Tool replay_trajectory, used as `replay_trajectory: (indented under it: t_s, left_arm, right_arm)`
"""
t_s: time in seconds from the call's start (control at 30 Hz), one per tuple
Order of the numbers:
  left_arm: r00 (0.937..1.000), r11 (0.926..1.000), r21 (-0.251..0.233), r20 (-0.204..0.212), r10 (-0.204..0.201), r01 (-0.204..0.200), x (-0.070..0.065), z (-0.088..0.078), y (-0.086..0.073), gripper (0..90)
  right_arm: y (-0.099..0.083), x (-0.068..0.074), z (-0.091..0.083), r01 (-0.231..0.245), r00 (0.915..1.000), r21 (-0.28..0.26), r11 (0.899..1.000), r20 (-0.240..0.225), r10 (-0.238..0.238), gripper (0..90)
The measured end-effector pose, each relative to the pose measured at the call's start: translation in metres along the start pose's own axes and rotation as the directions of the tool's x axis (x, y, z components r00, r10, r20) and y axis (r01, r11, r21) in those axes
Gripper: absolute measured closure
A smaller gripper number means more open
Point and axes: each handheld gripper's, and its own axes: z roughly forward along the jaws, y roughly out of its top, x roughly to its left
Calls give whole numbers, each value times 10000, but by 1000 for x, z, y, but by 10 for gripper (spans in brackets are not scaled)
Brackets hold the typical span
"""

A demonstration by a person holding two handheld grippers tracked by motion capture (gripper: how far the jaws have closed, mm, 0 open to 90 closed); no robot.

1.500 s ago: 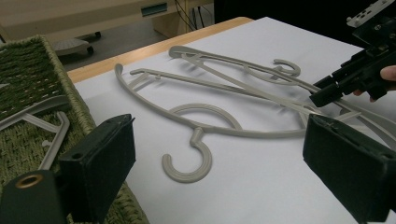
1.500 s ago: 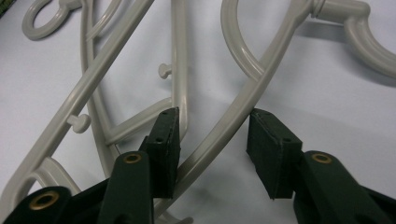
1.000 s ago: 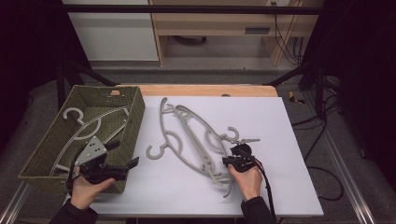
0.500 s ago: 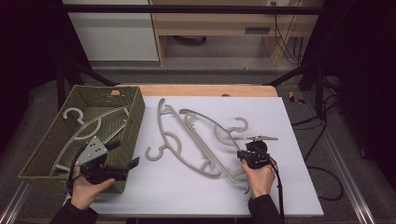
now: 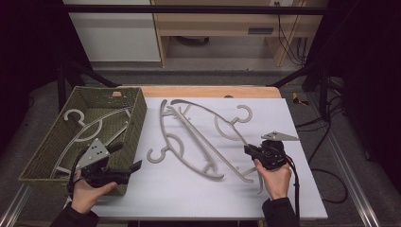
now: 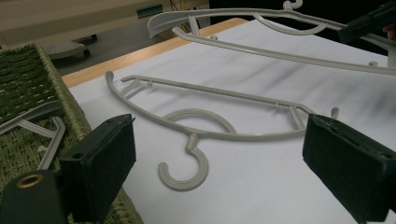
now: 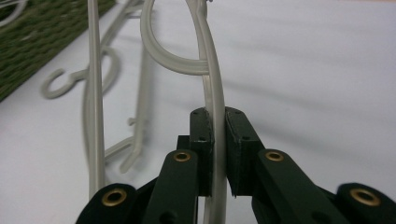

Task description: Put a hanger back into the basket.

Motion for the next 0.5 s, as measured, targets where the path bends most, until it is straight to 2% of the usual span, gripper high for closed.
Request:
replay_trajectory:
  t_s: [0.07, 0.13, 0.2, 0.33, 0.4, 0.5]
  left_arm:
    - [10000, 10000, -6, 71, -11, 11, -1, -2, 2, 89]
    - [9999, 10000, -8, 147, 0, 0, -2, -4, 4, 88]
    - [9996, 10000, 39, 276, 38, -39, -4, -6, 6, 88]
    - [9986, 9996, 213, 503, 161, -172, -8, -8, 12, 88]
    - [9979, 9992, 321, 610, 222, -241, -11, -9, 15, 87]
    - [9964, 9987, 370, 780, 327, -357, -15, -11, 20, 87]
  right_arm:
    - [3, 3, -5, 553, 9978, -31, 9985, -359, -554, 827]
    - [5, 6, -10, 876, 9932, -54, 9961, -771, -878, 827]
    - [7, 10, -13, 1224, 9845, -150, 9924, -1246, -1233, 827]
    - [10, 15, -19, 1995, 9657, -46, 9799, -1688, -1974, 827]
    - [11, 17, -20, 2257, 9516, -91, 9742, -2121, -2224, 827]
    - [12, 19, -21, 2788, 9190, -143, 9602, -2864, -2711, 827]
